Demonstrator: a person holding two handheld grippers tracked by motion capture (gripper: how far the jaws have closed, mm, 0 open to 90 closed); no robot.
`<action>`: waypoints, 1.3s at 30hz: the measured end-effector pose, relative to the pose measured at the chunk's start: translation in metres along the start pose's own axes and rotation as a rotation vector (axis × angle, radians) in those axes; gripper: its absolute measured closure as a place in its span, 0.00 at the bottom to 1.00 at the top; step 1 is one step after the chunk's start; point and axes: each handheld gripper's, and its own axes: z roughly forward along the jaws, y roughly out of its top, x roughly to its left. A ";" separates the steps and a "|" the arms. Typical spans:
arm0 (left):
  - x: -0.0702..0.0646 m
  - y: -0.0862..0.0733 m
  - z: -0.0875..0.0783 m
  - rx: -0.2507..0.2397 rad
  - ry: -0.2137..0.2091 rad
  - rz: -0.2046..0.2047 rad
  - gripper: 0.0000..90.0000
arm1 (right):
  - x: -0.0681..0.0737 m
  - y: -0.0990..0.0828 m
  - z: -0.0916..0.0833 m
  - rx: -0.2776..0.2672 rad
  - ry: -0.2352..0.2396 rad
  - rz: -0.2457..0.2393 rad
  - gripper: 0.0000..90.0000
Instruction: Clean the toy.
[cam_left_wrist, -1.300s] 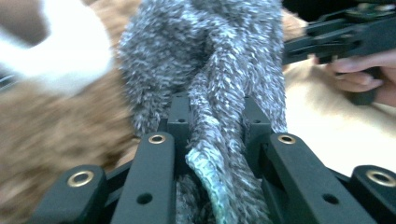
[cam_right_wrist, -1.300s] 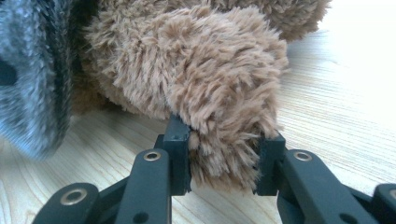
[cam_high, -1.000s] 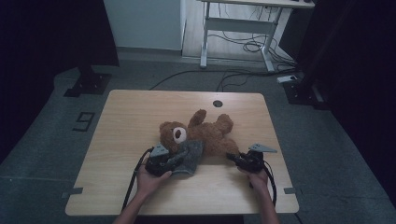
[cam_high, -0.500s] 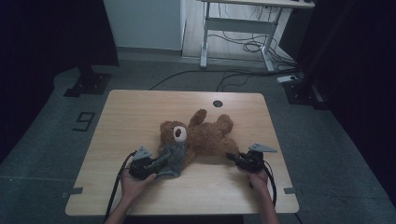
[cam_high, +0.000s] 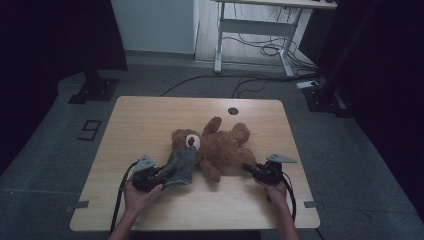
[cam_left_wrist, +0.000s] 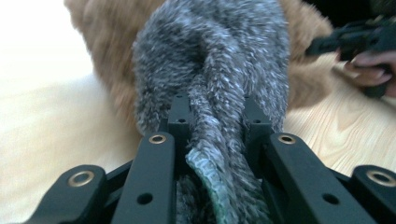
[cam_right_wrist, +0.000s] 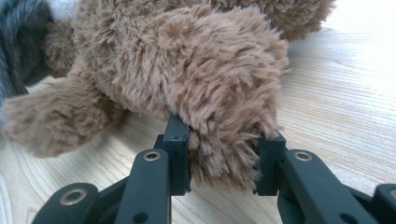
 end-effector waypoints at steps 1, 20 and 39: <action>-0.002 0.007 0.001 -0.008 -0.001 0.009 0.79 | 0.000 0.000 0.000 -0.001 0.001 0.002 0.73; 0.011 0.087 0.067 0.028 0.099 0.006 0.79 | -0.001 -0.001 -0.001 0.004 0.013 0.002 0.73; 0.012 0.054 0.056 0.030 0.004 -0.040 0.80 | 0.020 0.017 -0.013 -0.049 -0.095 -0.086 0.21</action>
